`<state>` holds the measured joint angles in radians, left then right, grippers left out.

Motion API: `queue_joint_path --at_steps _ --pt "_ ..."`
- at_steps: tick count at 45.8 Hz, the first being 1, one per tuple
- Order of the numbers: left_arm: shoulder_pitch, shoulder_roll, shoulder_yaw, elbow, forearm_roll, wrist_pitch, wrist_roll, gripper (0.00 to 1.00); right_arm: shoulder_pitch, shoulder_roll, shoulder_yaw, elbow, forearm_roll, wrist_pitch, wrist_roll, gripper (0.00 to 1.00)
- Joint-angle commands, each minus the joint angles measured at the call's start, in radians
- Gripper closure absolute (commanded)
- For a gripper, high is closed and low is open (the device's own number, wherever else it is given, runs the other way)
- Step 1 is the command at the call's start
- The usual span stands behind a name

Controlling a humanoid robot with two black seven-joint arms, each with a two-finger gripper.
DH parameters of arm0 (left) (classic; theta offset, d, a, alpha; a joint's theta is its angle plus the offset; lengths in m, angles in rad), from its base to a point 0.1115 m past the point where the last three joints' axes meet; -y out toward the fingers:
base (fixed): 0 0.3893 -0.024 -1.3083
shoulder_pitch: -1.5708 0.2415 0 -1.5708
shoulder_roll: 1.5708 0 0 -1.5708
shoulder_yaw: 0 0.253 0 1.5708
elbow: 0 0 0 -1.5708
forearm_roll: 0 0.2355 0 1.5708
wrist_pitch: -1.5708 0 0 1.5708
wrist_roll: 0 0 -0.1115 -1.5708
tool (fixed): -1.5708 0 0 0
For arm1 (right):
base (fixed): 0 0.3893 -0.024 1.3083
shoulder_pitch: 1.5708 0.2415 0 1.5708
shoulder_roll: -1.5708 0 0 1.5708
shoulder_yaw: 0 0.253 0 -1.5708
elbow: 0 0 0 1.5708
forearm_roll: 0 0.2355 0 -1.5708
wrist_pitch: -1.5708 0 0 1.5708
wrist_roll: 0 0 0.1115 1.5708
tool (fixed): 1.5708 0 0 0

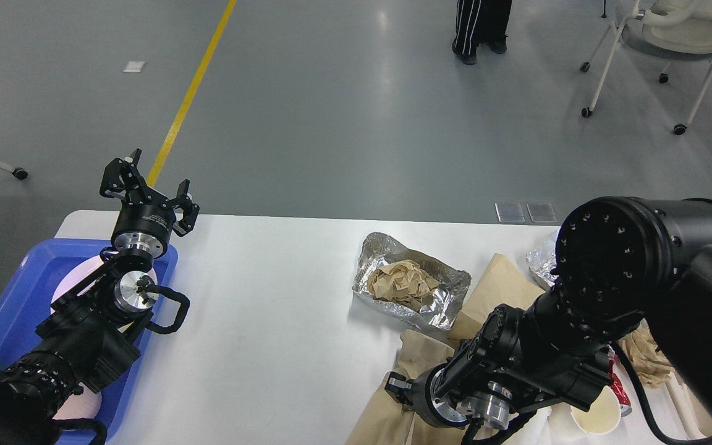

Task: Tidy desktop
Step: 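Lift the paper bag and carry it toward the white bin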

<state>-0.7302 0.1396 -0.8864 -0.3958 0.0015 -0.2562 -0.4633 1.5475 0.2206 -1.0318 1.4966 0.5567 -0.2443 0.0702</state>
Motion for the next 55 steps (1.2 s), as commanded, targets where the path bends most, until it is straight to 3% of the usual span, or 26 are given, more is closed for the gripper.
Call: queue_joint_path --at_steps 1,10,15,20,26,32,38,48,55 --pt "0.000 0.000 0.000 0.000 0.000 0.000 0.000 0.03 0.055 -0.007 -0.001 0.042 -0.018 0.006 0.002 1.00" --pt "0.000 0.002 0.000 0.000 0.000 0.000 0.000 0.03 0.196 -0.039 -0.001 0.158 -0.031 0.020 0.005 1.00" --pt "0.000 0.000 0.000 0.000 0.000 0.000 0.000 0.03 0.301 -0.102 -0.001 0.221 -0.038 0.098 0.006 1.00" --pt "0.000 0.002 0.000 0.000 0.000 0.000 0.000 0.03 0.420 -0.188 -0.004 0.249 -0.057 0.242 0.013 1.00" --pt "0.000 0.000 0.000 0.000 0.000 0.000 0.000 0.03 0.610 -0.311 -0.025 0.249 -0.072 0.495 0.013 1.00" --pt "0.000 0.002 0.000 0.000 0.000 0.000 0.000 0.03 0.824 -0.333 -0.068 0.248 -0.136 0.733 0.013 1.00" --pt "0.000 0.002 0.000 0.000 0.000 0.000 0.000 0.03 0.983 -0.331 -0.073 0.244 -0.165 0.855 0.011 1.00" --pt "0.000 0.002 0.000 0.000 0.000 0.000 0.000 0.03 1.060 -0.326 -0.091 0.226 -0.185 0.855 0.008 1.00" --pt "0.000 0.002 0.000 0.000 0.000 0.000 0.000 0.03 0.942 -0.333 -0.253 0.198 -0.218 0.706 0.010 1.00"
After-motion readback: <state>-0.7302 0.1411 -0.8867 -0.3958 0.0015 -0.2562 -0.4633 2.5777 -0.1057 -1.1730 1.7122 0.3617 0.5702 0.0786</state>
